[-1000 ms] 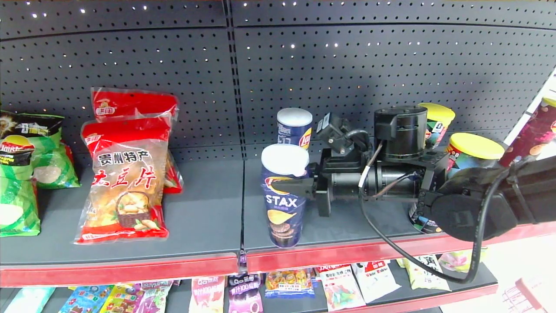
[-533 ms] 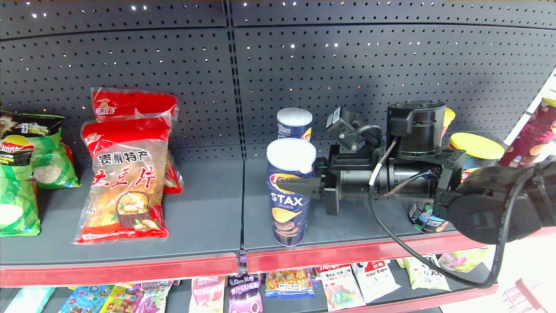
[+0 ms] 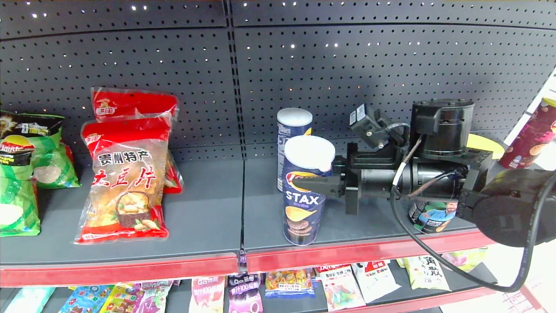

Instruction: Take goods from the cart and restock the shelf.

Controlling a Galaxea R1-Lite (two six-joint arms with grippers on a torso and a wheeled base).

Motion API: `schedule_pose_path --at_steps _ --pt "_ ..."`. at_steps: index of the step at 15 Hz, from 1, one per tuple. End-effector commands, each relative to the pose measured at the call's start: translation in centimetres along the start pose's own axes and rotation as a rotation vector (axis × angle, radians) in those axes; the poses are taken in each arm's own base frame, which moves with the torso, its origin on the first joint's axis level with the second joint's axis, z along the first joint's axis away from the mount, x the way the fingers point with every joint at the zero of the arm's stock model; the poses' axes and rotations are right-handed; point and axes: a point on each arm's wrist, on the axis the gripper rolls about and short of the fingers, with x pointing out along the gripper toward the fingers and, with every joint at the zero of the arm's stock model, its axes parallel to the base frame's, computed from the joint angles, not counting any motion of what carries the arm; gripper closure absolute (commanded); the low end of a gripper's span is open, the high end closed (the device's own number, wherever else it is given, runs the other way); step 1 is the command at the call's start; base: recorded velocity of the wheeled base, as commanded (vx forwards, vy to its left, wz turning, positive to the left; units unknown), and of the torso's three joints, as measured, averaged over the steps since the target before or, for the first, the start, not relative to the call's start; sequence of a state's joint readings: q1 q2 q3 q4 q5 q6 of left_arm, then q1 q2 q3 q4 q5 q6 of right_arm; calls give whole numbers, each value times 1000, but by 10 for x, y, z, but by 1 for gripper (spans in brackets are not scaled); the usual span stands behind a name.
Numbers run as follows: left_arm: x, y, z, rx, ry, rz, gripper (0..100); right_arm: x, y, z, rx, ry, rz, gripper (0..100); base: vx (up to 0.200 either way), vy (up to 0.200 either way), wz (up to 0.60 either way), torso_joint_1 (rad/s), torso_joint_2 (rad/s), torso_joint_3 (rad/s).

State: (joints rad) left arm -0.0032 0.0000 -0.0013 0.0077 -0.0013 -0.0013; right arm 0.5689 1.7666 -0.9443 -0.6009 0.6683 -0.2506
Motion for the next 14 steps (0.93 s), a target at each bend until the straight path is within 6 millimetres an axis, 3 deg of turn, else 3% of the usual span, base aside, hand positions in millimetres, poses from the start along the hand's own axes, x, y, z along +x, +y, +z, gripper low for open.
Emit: schedule_pose_path --at_steps 1,8,14 --pt "0 0 0 0 0 0 0 -1 -3 -1 0 -2 4 100 0 0 0 0 0 0" --pt "0 0 0 0 0 0 0 -1 -18 -13 -17 3 35 100 0 0 0 0 0 0" --pt "0 0 0 0 0 0 0 3 -20 -19 -18 15 42 100 0 0 0 0 0 0"
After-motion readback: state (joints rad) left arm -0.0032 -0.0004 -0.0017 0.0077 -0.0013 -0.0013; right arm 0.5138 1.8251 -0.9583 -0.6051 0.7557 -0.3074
